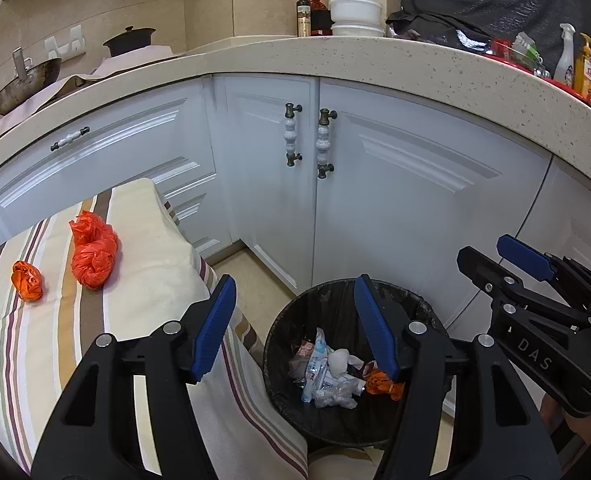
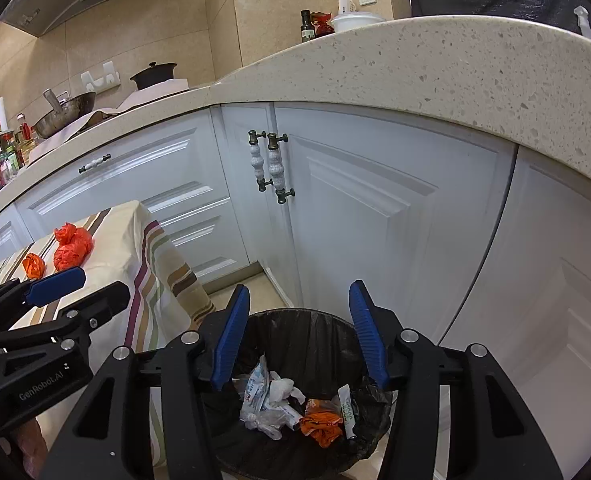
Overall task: Collect trash
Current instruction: 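Move both open tools back over the table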
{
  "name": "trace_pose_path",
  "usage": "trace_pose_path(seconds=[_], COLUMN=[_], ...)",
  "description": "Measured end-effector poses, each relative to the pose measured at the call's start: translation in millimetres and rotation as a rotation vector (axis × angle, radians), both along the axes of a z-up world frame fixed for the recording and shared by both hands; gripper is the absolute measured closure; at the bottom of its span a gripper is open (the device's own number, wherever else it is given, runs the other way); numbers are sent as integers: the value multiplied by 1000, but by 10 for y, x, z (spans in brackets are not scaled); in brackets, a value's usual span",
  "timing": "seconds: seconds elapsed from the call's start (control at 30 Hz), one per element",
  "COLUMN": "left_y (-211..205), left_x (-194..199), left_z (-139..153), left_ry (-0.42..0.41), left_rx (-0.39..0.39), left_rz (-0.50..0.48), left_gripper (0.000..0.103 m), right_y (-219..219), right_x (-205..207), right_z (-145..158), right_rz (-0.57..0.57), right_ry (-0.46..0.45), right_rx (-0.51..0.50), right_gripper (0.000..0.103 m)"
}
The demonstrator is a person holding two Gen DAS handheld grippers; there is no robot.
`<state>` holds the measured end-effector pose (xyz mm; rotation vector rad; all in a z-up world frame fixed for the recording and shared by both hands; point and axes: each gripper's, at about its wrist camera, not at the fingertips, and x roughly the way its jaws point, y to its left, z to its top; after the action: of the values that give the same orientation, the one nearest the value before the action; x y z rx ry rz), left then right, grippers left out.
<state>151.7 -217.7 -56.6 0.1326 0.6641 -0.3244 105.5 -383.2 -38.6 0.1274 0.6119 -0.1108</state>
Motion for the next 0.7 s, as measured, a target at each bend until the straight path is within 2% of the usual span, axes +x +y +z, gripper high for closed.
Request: trace_pose_path(seconds=[0.4, 0.7], left_y=[146, 448], left_x=[-47, -83], left_z=[92, 167], left_ry=[-12, -26], left_rx=[-7, -12], left_rz=[22, 82], left_gripper=[43, 43], right_y=[90, 296], right_x=[-36, -18], right_z=[54, 141], right_rz=[-4, 22], right_ry=[-1, -17], right_rx=[-6, -8], right_gripper=[48, 47])
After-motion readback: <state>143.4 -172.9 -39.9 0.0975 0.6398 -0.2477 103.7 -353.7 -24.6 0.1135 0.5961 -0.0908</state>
